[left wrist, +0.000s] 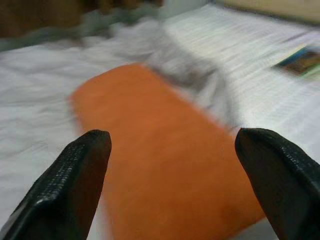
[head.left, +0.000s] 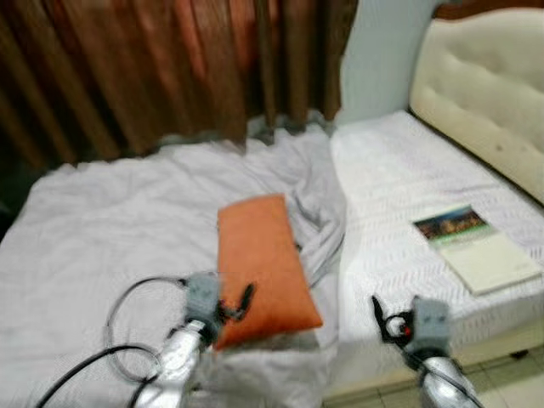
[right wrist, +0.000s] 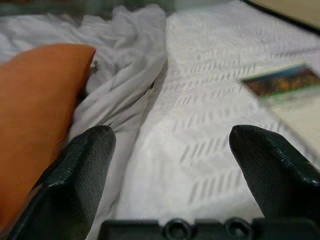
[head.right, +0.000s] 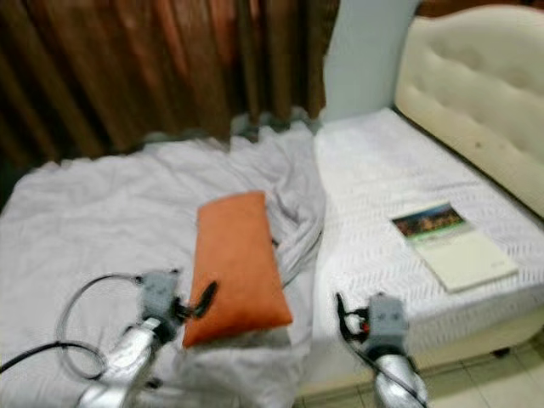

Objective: Clean up the room

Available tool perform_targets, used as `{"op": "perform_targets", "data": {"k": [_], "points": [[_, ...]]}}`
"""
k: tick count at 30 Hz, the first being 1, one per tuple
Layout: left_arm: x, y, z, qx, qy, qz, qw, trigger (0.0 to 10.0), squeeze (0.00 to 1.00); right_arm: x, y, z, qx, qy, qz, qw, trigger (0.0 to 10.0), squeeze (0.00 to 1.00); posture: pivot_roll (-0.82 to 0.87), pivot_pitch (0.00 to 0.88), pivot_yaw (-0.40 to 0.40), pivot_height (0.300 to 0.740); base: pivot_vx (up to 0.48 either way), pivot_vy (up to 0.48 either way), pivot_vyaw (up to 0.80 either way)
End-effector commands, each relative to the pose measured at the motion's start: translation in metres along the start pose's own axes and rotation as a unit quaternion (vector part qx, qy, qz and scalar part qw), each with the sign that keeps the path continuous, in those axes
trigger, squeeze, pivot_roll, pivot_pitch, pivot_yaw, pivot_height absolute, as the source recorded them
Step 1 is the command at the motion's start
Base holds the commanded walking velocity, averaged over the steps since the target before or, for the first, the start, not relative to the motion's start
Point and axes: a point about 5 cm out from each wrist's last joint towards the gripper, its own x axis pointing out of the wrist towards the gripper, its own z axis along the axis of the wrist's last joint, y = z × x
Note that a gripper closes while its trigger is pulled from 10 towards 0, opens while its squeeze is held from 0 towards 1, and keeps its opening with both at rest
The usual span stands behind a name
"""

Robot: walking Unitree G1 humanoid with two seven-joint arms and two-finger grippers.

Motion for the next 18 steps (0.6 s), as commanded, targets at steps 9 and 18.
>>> {"op": "perform_targets", "data": {"k": [9,18], "points": [[-0.012,0.013,-0.002,-0.019,-0.006,0.057,0.998,10.0,0.00,0.032,0.024,0.050,-0.004,-0.050,0.098,0.994,10.0,0.00,-0.05,0.069,0.033,0.740,0.306,0.140,0.12],[-0.012,0.032,0.001,-0.020,-0.006,0.106,0.994,10.0,0.00,0.040,0.037,0.045,0.050,-0.021,0.120,0.991,10.0,0.00,-0.02,0.127,0.000,0.740,0.000,0.000,0.27]]}}
